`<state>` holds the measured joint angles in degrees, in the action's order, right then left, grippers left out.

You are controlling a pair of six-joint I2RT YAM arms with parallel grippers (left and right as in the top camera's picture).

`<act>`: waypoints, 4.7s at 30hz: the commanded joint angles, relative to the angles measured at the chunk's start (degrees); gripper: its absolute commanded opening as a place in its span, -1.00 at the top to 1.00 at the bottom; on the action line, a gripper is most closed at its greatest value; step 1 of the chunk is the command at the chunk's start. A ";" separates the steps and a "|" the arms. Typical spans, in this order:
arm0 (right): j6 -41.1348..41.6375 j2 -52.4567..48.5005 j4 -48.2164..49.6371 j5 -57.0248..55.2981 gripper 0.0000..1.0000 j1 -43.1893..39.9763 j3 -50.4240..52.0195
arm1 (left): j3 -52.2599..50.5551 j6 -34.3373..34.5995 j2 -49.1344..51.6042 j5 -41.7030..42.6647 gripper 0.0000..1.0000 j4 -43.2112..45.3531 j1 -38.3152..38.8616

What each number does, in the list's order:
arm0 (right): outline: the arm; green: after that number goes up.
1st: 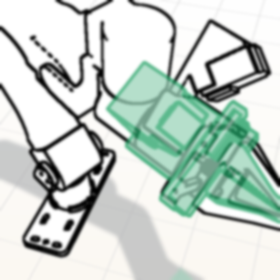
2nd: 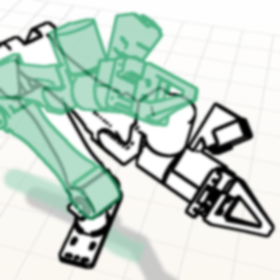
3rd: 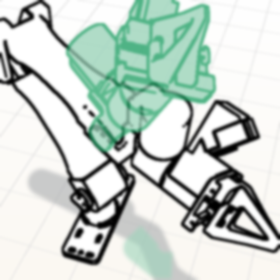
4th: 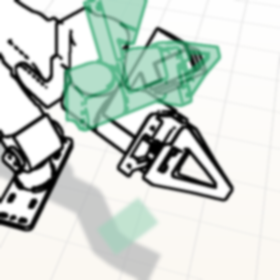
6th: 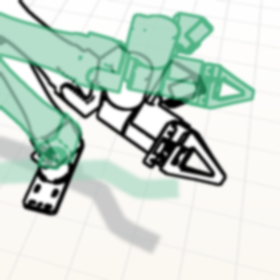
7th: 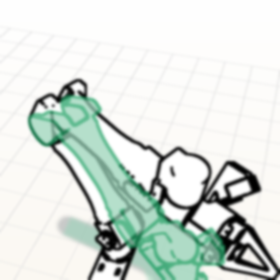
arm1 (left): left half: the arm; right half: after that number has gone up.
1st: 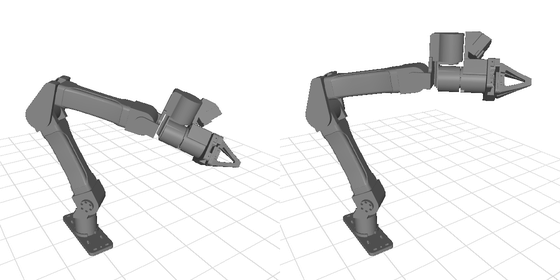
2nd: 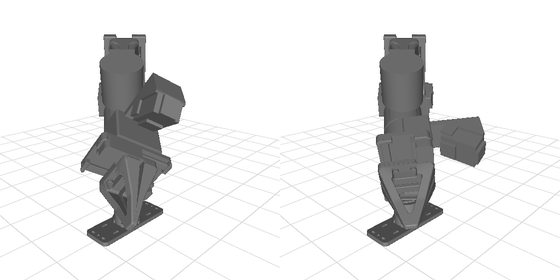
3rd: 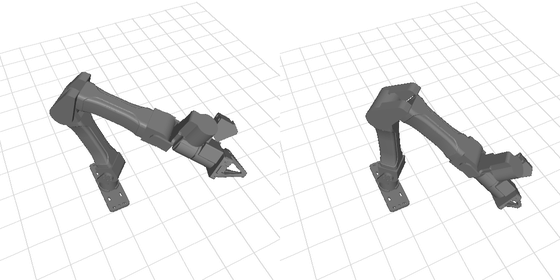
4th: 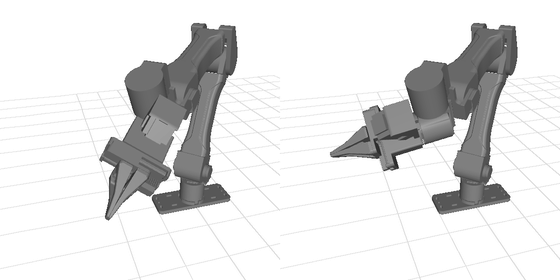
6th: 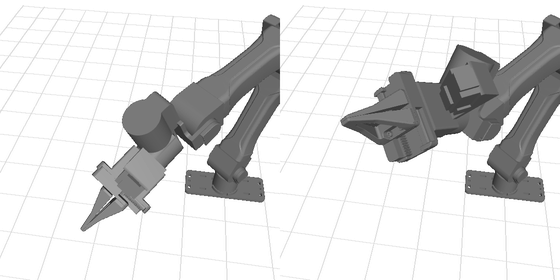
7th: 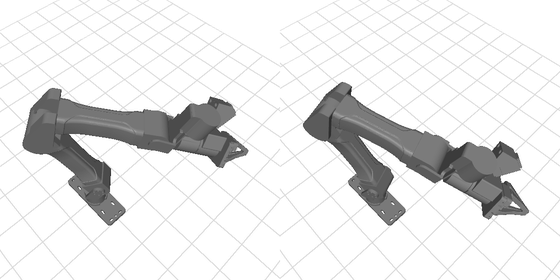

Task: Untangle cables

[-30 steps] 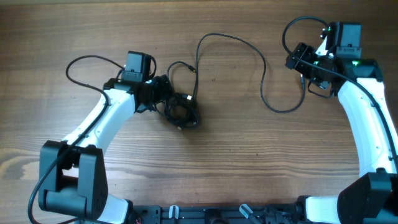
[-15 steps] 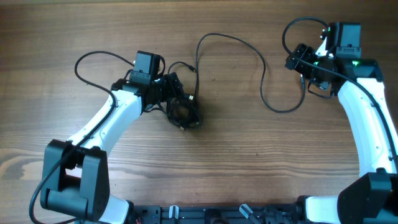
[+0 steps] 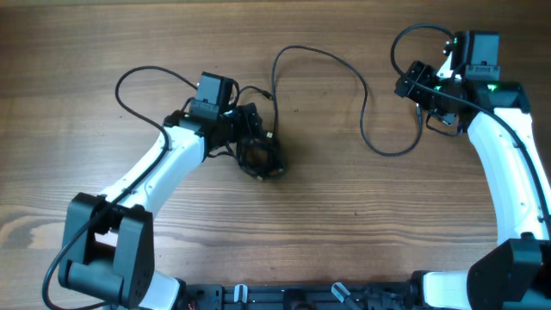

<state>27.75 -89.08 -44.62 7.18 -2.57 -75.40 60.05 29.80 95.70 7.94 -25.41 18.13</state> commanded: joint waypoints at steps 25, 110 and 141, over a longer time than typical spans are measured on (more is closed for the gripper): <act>-3.67 0.35 -0.37 2.49 -0.65 -0.17 -0.76 | 1.16 -6.91 -0.76 -1.70 0.38 -2.21 1.33; 3.96 -8.50 19.04 41.81 -0.45 26.08 -0.76 | 5.11 17.20 -26.25 12.85 0.92 -8.39 -10.91; 5.20 -8.26 23.43 28.65 0.91 26.97 -0.35 | 4.72 22.91 -24.02 -16.00 0.92 -22.03 -10.91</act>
<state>34.02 -102.69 -19.29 29.47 30.11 -75.35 64.14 52.69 70.54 6.57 -44.95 7.62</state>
